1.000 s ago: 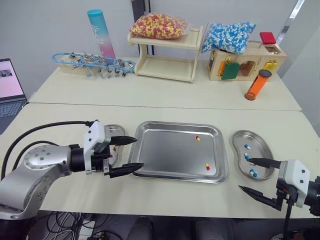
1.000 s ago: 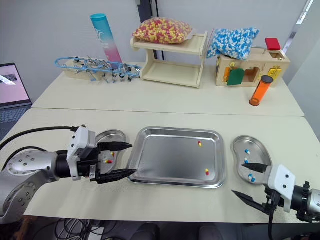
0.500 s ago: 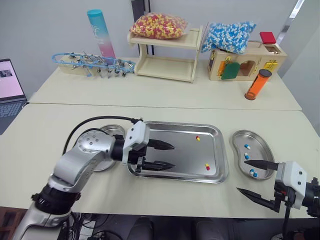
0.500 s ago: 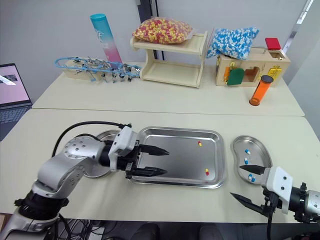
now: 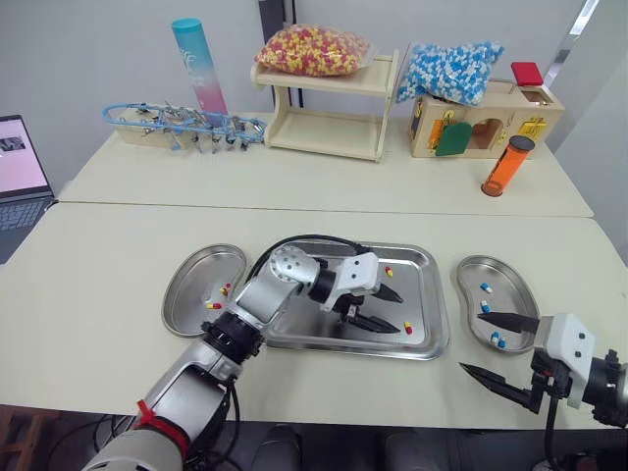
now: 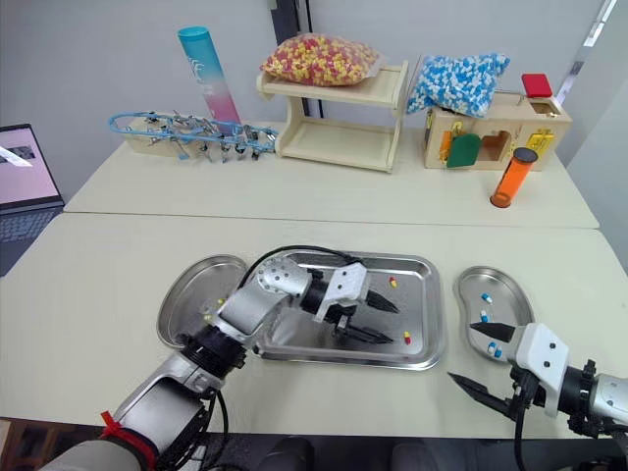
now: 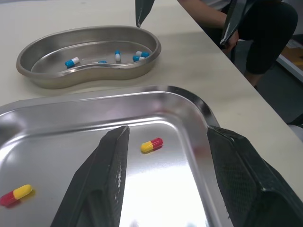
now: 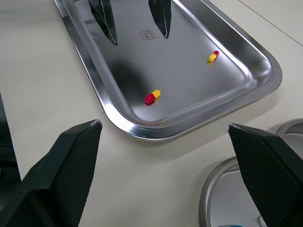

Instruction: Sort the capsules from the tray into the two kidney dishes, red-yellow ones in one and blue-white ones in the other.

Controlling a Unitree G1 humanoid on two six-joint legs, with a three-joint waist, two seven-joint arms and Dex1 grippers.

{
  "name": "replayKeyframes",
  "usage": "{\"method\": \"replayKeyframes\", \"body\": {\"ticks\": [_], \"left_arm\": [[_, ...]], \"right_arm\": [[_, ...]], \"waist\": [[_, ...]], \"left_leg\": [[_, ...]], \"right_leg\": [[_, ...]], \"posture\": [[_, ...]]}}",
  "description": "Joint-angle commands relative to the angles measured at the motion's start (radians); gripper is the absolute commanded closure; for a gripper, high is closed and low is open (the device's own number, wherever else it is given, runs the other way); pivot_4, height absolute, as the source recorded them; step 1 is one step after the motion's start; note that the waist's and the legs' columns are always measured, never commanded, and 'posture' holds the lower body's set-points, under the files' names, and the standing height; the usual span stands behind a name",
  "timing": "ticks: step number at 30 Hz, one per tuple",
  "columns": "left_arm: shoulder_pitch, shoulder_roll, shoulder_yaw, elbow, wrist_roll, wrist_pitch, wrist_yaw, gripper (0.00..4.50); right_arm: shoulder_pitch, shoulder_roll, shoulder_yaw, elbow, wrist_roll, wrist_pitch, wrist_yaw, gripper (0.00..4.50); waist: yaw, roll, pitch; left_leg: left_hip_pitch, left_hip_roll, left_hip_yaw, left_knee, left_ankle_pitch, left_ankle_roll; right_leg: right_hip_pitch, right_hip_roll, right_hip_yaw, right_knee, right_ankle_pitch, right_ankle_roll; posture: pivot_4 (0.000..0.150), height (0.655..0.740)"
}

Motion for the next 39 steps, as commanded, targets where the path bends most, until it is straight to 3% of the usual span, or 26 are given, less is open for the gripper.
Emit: {"method": "replayKeyframes", "body": {"ticks": [1,15,28,31,36,39], "left_arm": [[-0.044,-0.090,-0.017,0.094,0.041,-0.052,0.008,2.28],[-0.106,-0.209,-0.021,0.350,0.174,-0.202,0.030,2.28],[-0.129,-0.234,-0.032,0.452,0.254,-0.271,-0.010,2.28],[-0.132,-0.237,-0.036,0.460,0.266,-0.282,-0.016,2.84],[-0.132,-0.234,-0.034,0.470,0.279,-0.292,-0.020,4.35],[-0.129,-0.229,-0.028,0.460,0.277,-0.294,-0.029,4.48]], "right_arm": [[0.024,0.015,-0.019,-0.062,0.024,0.017,-0.024,0.00],[0.072,0.024,-0.042,-0.111,0.033,0.050,-0.045,0.00],[0.092,0.027,-0.043,-0.134,0.038,0.057,-0.065,0.00],[0.090,0.025,-0.043,-0.143,0.042,0.065,-0.071,0.00],[0.080,0.019,-0.040,-0.149,0.048,0.081,-0.080,0.00],[0.071,0.017,-0.038,-0.149,0.050,0.087,-0.080,0.00]], "waist": [[0.005,0.000,0.000],[0.004,0.000,0.000],[0.004,0.000,0.000],[0.004,0.000,0.000],[0.003,0.000,0.000],[0.003,0.000,0.000]], "left_leg": [[0.000,0.000,0.000,0.000,0.000,0.000],[0.000,-0.001,-0.001,0.001,0.000,0.000],[0.000,-0.001,-0.001,0.001,0.000,0.000],[0.000,-0.001,-0.001,0.001,0.000,0.000],[0.000,-0.001,-0.001,0.001,0.000,0.000],[0.001,-0.001,-0.001,0.001,0.000,0.000]], "right_leg": [[0.000,0.000,0.000,0.000,0.000,0.000],[0.001,0.000,-0.001,0.000,0.000,0.001],[0.001,0.000,-0.001,0.000,0.000,0.001],[0.001,0.000,-0.001,0.000,0.000,0.001],[0.002,0.000,-0.001,0.000,0.000,0.001],[0.002,0.000,-0.001,0.000,0.000,0.001]], "posture": [[0.150,0.7400],[0.150,0.7400],[0.150,0.7400],[0.150,0.7400],[0.150,0.7400],[0.150,0.7400]]}}
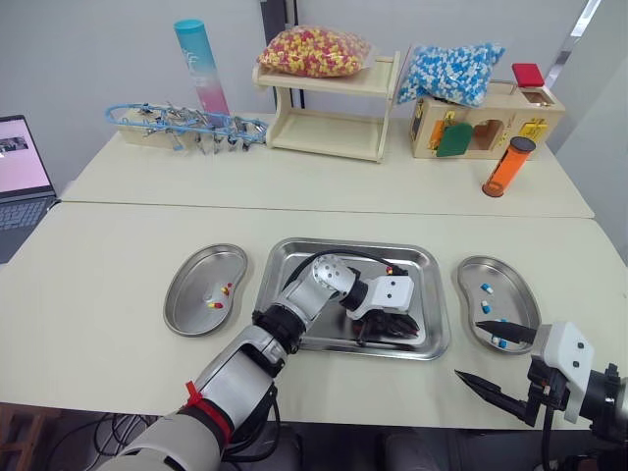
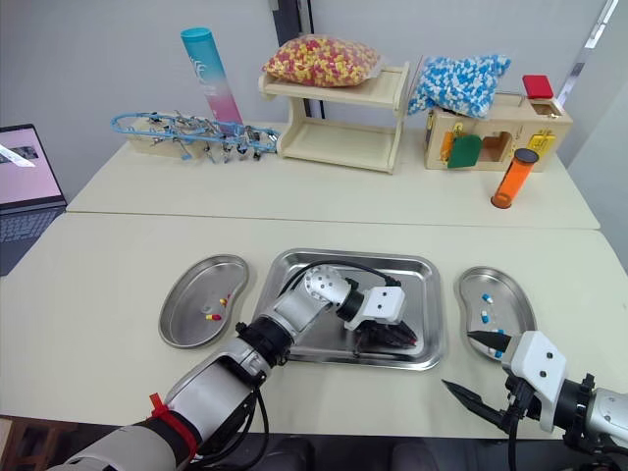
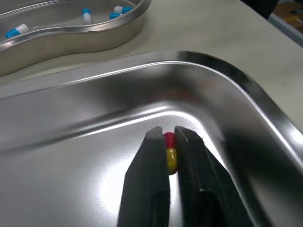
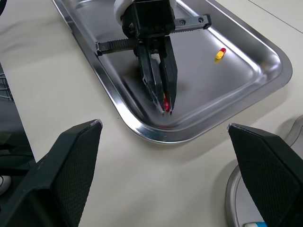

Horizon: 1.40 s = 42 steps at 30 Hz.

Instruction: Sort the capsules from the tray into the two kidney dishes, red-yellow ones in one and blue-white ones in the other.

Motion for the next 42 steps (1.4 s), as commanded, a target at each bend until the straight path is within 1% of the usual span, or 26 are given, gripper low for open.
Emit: {"method": "replayKeyframes", "body": {"ticks": [1,6,12,18,22,24,26,28,31,34,37,40,42], "left_arm": [[0.006,0.011,-0.007,-0.006,0.018,0.005,-0.015,4.48],[0.029,0.051,0.037,-0.117,-0.031,0.062,-0.038,4.48],[0.058,0.129,0.120,-0.356,-0.118,0.227,-0.025,4.48],[0.139,0.285,0.284,-0.672,-0.242,0.510,0.053,4.48],[0.275,0.436,0.453,-0.898,-0.342,0.731,0.134,4.48],[0.353,0.517,0.549,-0.976,-0.375,0.807,0.175,4.48],[0.434,0.589,0.659,-1.007,-0.398,0.859,0.222,4.48],[0.509,0.642,0.747,-1.002,-0.398,0.870,0.264,4.48],[0.608,0.687,0.850,-0.986,-0.388,0.858,0.327,4.48],[0.657,0.688,0.902,-0.968,-0.391,0.861,0.397,4.48],[0.674,0.665,0.907,-0.947,-0.385,0.845,0.464,4.48],[0.675,0.647,0.908,-0.940,-0.424,0.867,0.486,4.48],[0.681,0.649,0.912,-0.924,-0.419,0.860,0.507,4.01]], "right_arm": [[-0.013,-0.006,-0.020,-0.032,0.015,0.002,-0.005,0.00],[-0.033,-0.008,-0.013,-0.023,0.014,0.003,0.002,0.00],[-0.063,-0.019,0.009,-0.014,0.011,-0.002,0.016,0.00],[-0.146,-0.043,0.070,-0.019,0.023,-0.002,0.038,0.00],[-0.242,-0.058,0.130,-0.041,0.062,0.028,0.042,0.00],[-0.305,-0.059,0.153,-0.046,0.098,0.061,0.031,0.00],[-0.366,-0.059,0.176,-0.047,0.139,0.102,0.020,0.00],[-0.414,-0.063,0.202,-0.040,0.157,0.121,0.026,0.00],[-0.472,-0.069,0.239,-0.033,0.175,0.143,0.038,0.00],[-0.498,-0.075,0.258,-0.027,0.185,0.155,0.043,0.00],[-0.511,-0.077,0.270,-0.022,0.187,0.159,0.046,0.00],[-0.516,-0.077,0.272,-0.017,0.184,0.159,0.049,0.00],[-0.517,-0.079,0.270,-0.015,0.184,0.160,0.050,0.00]], "waist": [[0.000,0.000,0.000],[-0.002,0.000,0.000],[-0.001,0.000,0.000],[-0.010,0.001,-0.001],[-0.018,0.001,-0.001],[-0.020,0.001,0.000],[-0.018,0.001,0.000],[-0.016,0.001,0.000],[-0.008,0.001,0.000],[0.004,0.000,0.000],[0.009,0.000,0.000],[0.003,0.000,0.000],[0.000,0.000,0.000]], "left_leg": [[0.000,0.000,0.000,0.000,0.000,0.000],[0.000,0.000,0.000,0.000,0.000,0.000],[0.000,0.000,-0.001,0.000,0.000,0.000],[0.000,0.000,-0.001,0.000,0.000,0.000],[0.000,0.001,-0.001,0.000,0.000,0.000],[0.000,0.001,-0.002,-0.001,0.000,0.000],[0.000,0.001,-0.002,0.000,0.000,0.000],[0.000,0.001,-0.002,0.000,0.000,0.000],[0.000,0.001,-0.002,-0.001,0.000,0.000],[0.000,0.001,-0.002,-0.001,0.000,0.000],[-0.001,0.001,-0.003,-0.001,0.000,0.000],[-0.001,0.001,-0.002,-0.001,0.000,0.000],[-0.001,0.001,-0.002,-0.001,0.000,0.000]], "right_leg": [[0.000,0.000,0.000,0.000,0.000,0.000],[0.000,0.000,0.000,0.000,0.000,0.000],[0.000,0.000,0.000,0.000,0.000,0.000],[0.000,0.000,0.000,0.000,0.000,0.000],[0.000,0.000,0.000,0.000,0.000,0.000],[0.000,0.000,0.000,0.000,0.000,0.000],[0.000,0.000,-0.001,0.000,0.000,0.000],[0.000,0.000,-0.001,0.000,0.000,0.000],[0.000,0.000,-0.001,0.000,0.000,0.000],[0.000,0.000,-0.002,0.000,0.000,0.000],[0.000,0.000,-0.002,0.000,0.000,0.000],[-0.001,0.000,-0.002,0.000,0.000,0.000],[-0.002,0.000,-0.002,0.000,0.000,0.000]], "posture": [[0.150,0.7400],[0.150,0.7400],[0.150,0.7400],[0.150,0.7400],[0.150,0.7400],[0.150,0.7400],[0.150,0.7400],[0.150,0.7400],[0.150,0.7400],[0.150,0.7400],[0.150,0.7400],[0.150,0.7400],[0.150,0.7400]]}}
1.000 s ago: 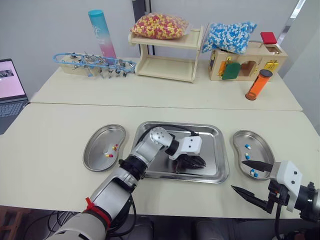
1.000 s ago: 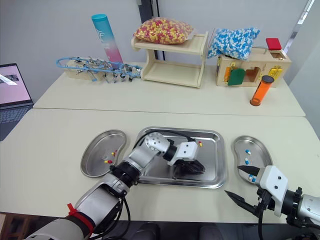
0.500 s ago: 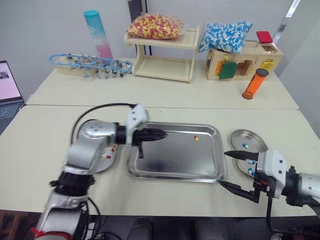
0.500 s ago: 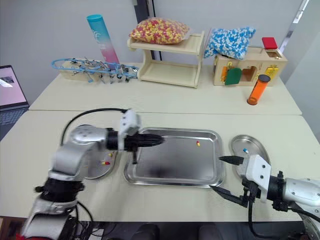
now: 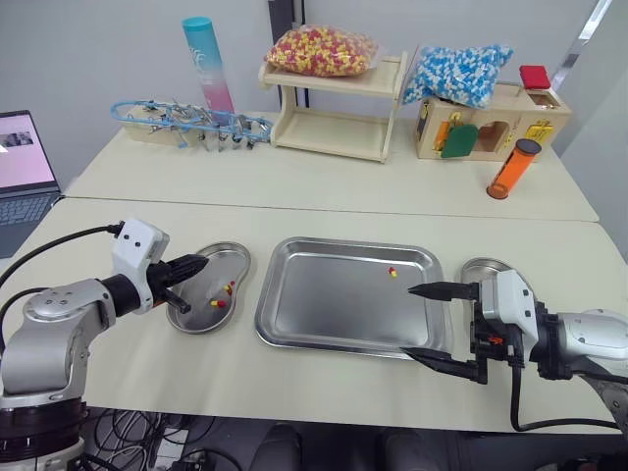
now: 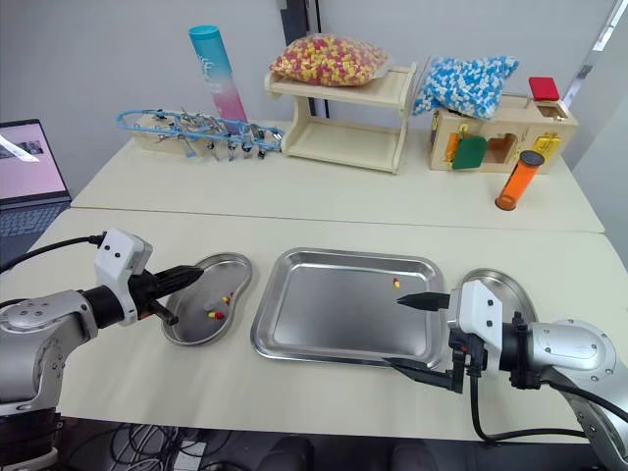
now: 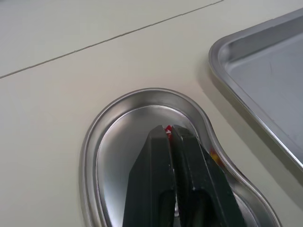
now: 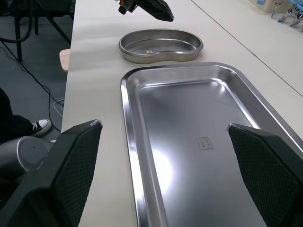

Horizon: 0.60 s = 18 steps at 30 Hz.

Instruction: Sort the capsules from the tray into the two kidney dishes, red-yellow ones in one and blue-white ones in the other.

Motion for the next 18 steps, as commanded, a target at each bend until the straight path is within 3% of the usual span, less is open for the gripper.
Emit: {"method": "replayKeyframes", "body": {"ticks": [1,11,18], "left_arm": [[0.006,0.012,0.036,0.011,-0.013,-0.021,0.037,3.76],[0.006,0.013,0.128,-0.009,-0.118,-0.037,0.062,0.66],[0.075,0.071,0.302,-0.019,-0.241,0.010,0.036,0.66]], "right_arm": [[-0.011,-0.014,-0.008,-0.010,0.017,0.000,0.007,0.00],[-0.014,-0.016,-0.004,-0.005,0.013,0.005,0.000,0.00],[-0.009,-0.011,-0.006,0.000,0.004,-0.006,0.000,0.00]], "waist": [[-0.001,0.000,0.000],[-0.004,0.000,0.000],[-0.004,0.000,0.000]], "left_leg": [[0.000,0.000,0.000,0.000,0.000,0.000],[0.000,0.000,0.001,-0.001,0.000,0.000],[0.000,0.000,0.001,-0.001,0.000,0.000]], "right_leg": [[0.000,0.000,0.000,0.000,0.000,0.000],[-0.002,0.000,0.001,0.001,0.000,0.000],[-0.003,0.000,0.002,0.001,0.000,0.000]], "posture": [[0.150,0.7400],[0.150,0.7400],[0.150,0.7400]]}}
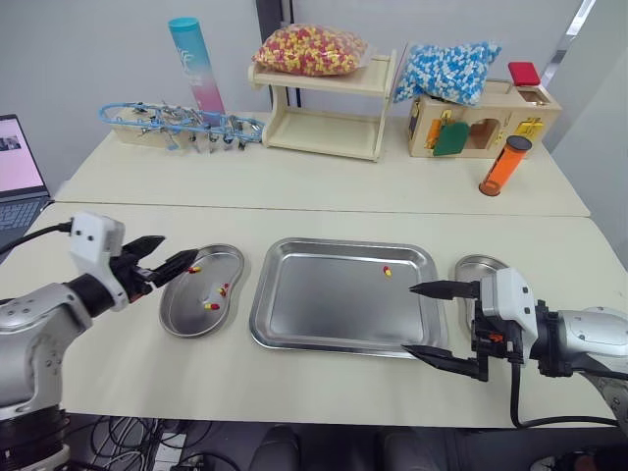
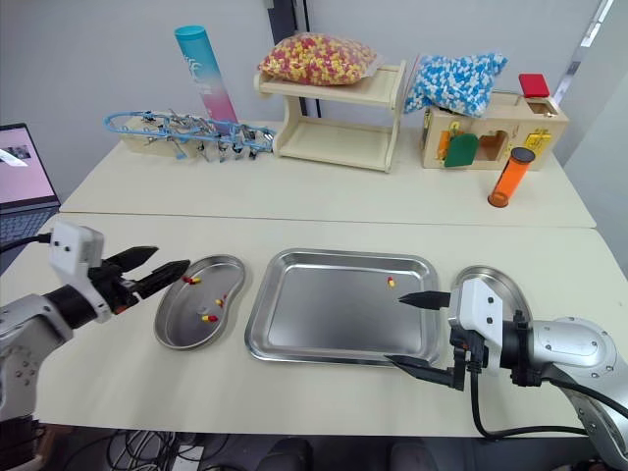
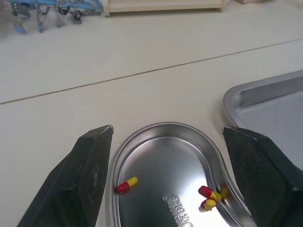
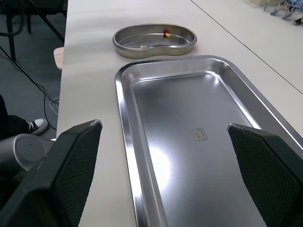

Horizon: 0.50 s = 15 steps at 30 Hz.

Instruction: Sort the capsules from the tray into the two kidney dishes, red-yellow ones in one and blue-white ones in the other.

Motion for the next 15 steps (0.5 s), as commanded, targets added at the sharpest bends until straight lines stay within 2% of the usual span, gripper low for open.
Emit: {"method": "replayKeyframes", "body": {"ticks": [1,8,15], "left_arm": [[0.025,0.045,0.112,-0.023,-0.079,0.041,-0.011,0.66],[0.102,0.094,0.211,0.045,-0.180,0.121,-0.061,0.66],[0.149,0.127,0.243,0.163,-0.178,0.082,-0.102,0.66]], "right_arm": [[-0.004,-0.003,-0.006,-0.010,0.005,-0.015,0.001,0.00],[0.007,-0.002,-0.011,-0.001,-0.008,-0.035,0.007,0.00],[0.039,0.002,-0.018,-0.013,-0.019,-0.049,-0.002,0.00]], "waist": [[0.000,0.000,0.000],[0.000,0.000,0.000],[0.000,0.000,0.000]], "left_leg": [[0.000,0.000,0.000,0.000,0.000,0.000],[0.000,0.000,0.000,0.000,0.000,0.000],[0.000,0.000,0.001,-0.001,0.000,0.000]], "right_leg": [[0.000,0.000,0.000,0.000,0.000,0.000],[0.000,0.000,0.000,0.000,0.000,0.000],[-0.001,0.000,0.000,0.000,0.000,0.000]], "posture": [[0.150,0.7400],[0.150,0.7400],[0.150,0.7400]]}}
